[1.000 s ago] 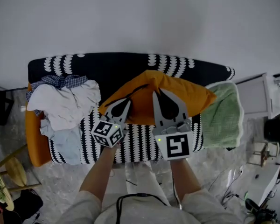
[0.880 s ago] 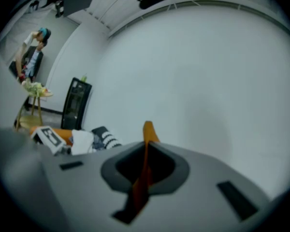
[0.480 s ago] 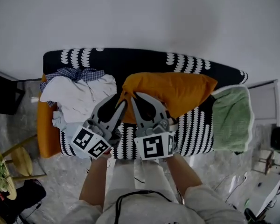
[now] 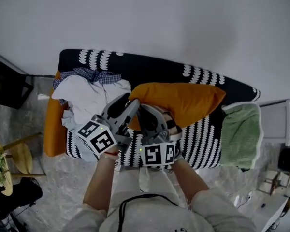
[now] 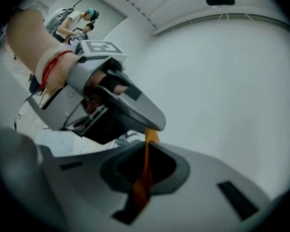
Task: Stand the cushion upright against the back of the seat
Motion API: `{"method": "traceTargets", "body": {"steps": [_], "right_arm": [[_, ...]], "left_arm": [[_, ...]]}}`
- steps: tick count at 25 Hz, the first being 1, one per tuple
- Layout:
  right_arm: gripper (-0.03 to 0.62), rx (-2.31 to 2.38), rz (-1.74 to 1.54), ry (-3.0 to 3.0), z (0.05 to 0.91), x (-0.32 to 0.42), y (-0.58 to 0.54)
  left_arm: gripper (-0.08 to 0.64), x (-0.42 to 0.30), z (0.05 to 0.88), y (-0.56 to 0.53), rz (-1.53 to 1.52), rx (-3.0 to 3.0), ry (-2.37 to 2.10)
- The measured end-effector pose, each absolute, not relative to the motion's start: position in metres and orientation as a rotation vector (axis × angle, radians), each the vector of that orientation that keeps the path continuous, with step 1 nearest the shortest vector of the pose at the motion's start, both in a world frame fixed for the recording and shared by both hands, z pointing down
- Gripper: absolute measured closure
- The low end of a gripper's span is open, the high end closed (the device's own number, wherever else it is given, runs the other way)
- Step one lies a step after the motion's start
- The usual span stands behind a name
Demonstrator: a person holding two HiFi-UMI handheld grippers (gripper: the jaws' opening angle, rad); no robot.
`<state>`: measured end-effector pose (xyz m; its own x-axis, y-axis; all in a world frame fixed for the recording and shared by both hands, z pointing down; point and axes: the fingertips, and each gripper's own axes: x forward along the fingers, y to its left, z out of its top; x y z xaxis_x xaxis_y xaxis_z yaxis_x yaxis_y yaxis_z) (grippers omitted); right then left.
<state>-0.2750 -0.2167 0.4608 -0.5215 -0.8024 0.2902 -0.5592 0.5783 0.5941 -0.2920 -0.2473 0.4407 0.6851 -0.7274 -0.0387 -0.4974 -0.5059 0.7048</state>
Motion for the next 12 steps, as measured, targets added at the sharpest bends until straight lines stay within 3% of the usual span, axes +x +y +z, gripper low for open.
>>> {"method": "traceTargets", "body": {"steps": [3, 7, 10, 11, 12], "right_arm": [[0.565, 1.062, -0.635, -2.238, 0.463, -0.276, -0.214], [0.565, 1.001, -0.690, -2.206, 0.469, -0.276, -0.214], [0.561, 0.913, -0.642, -2.283, 0.468, -0.281, -0.206], [0.548, 0.881, -0.593, -2.338, 0.465, -0.282, -0.202], [0.491, 0.853, -0.536, -2.391, 0.460, -0.281, -0.198]], "left_arm": [[0.383, -0.291, 0.449, -0.254, -0.387, 2.176, -0.962], [0.472, -0.288, 0.457, -0.254, -0.317, 2.193, -1.008], [0.488, -0.292, 0.463, -0.256, -0.298, 2.191, -1.095], [0.489, -0.294, 0.464, -0.256, -0.288, 2.193, -1.128], [0.489, -0.295, 0.465, -0.257, -0.268, 2.204, -1.163]]}}
